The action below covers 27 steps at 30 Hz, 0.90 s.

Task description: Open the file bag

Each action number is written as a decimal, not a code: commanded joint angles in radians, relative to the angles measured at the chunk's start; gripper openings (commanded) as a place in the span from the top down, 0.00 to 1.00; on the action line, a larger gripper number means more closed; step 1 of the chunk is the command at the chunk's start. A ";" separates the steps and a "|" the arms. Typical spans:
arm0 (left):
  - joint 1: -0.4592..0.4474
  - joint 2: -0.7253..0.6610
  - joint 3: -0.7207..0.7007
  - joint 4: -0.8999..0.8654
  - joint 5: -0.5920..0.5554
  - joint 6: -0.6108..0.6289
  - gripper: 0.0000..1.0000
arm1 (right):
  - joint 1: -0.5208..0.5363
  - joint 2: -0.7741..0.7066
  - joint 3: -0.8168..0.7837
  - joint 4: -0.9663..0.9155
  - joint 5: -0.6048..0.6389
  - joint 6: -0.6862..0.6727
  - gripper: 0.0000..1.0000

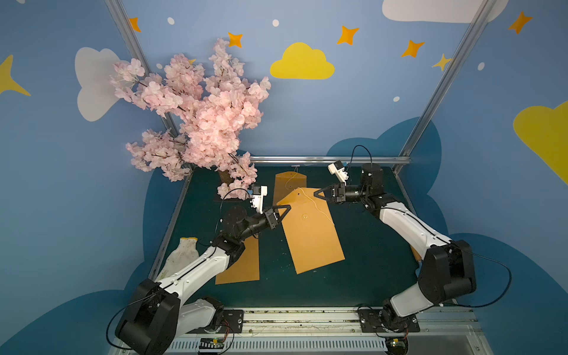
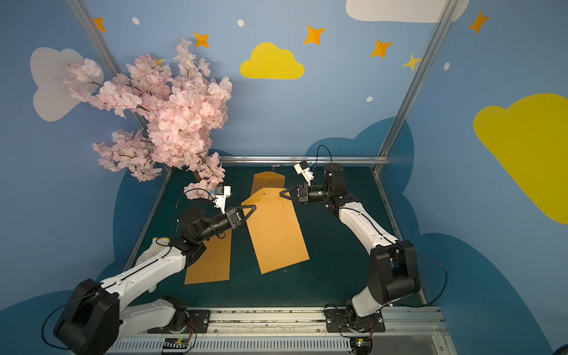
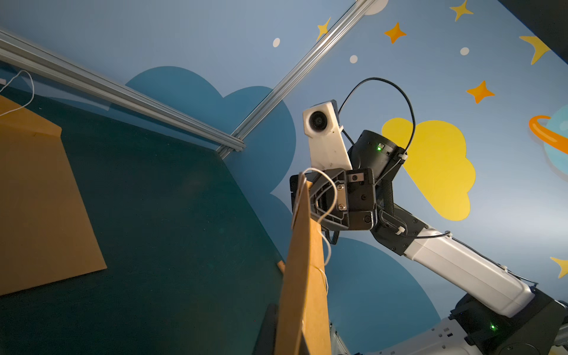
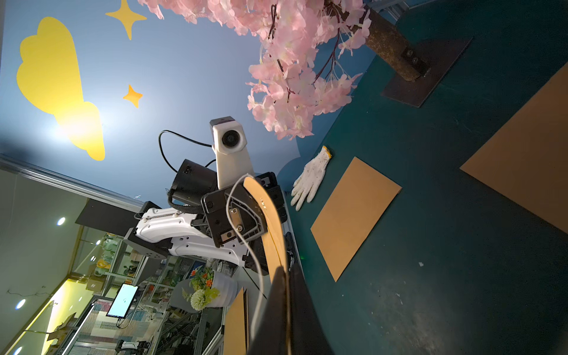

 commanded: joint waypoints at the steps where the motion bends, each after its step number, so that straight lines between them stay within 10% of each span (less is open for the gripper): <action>1: -0.001 -0.004 0.017 0.019 -0.016 0.010 0.98 | 0.005 0.010 0.002 0.028 -0.013 0.012 1.00; 6: 0.000 0.006 0.025 0.022 -0.021 0.020 0.98 | 0.006 0.008 0.001 0.031 -0.017 0.018 0.99; 13: 0.002 -0.005 0.022 0.040 -0.080 0.003 0.98 | 0.002 -0.006 0.011 -0.066 -0.018 -0.056 0.63; 21: 0.023 -0.025 0.011 0.044 -0.125 -0.012 0.98 | -0.002 -0.026 -0.011 -0.160 -0.026 -0.130 0.64; 27: 0.034 -0.022 0.013 0.046 -0.112 -0.020 0.98 | -0.004 -0.027 -0.036 -0.160 -0.032 -0.139 0.90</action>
